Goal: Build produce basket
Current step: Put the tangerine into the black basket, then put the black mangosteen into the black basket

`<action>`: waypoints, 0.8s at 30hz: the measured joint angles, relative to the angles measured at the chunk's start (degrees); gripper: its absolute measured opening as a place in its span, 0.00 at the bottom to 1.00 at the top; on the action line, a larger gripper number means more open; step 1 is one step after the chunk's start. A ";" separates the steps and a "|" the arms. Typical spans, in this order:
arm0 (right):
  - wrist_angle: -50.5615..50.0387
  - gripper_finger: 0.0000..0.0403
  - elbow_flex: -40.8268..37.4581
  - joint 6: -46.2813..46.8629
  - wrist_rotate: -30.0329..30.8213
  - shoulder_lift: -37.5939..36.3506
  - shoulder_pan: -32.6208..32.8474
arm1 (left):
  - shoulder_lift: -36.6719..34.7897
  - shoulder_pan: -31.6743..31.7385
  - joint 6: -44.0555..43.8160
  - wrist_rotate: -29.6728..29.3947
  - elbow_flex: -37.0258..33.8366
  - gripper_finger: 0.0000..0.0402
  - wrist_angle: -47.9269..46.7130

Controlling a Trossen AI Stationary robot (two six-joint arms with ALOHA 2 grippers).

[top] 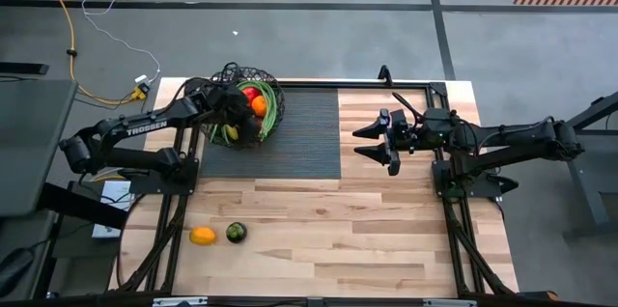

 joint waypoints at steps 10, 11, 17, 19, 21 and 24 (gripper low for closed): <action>0.00 0.60 0.00 0.00 0.09 0.00 0.00 | -3.86 0.66 8.28 -0.59 13.18 0.58 -8.93; 0.02 0.60 0.00 0.00 0.29 0.00 0.00 | -4.93 0.66 8.20 0.22 14.58 0.58 -8.90; 0.04 0.60 0.00 -0.05 0.97 0.00 0.00 | -15.10 -0.67 4.17 13.02 16.01 0.56 0.68; 0.04 0.60 0.00 -0.26 0.96 0.00 0.00 | -19.10 -2.60 1.80 15.42 14.08 0.54 4.82; 0.07 0.60 0.00 -0.28 0.96 0.00 0.00 | -23.10 -5.42 0.11 16.02 11.55 0.52 8.31; 0.23 0.60 0.00 -0.44 0.96 0.00 0.00 | -28.64 -10.73 -0.94 16.04 6.68 0.49 13.04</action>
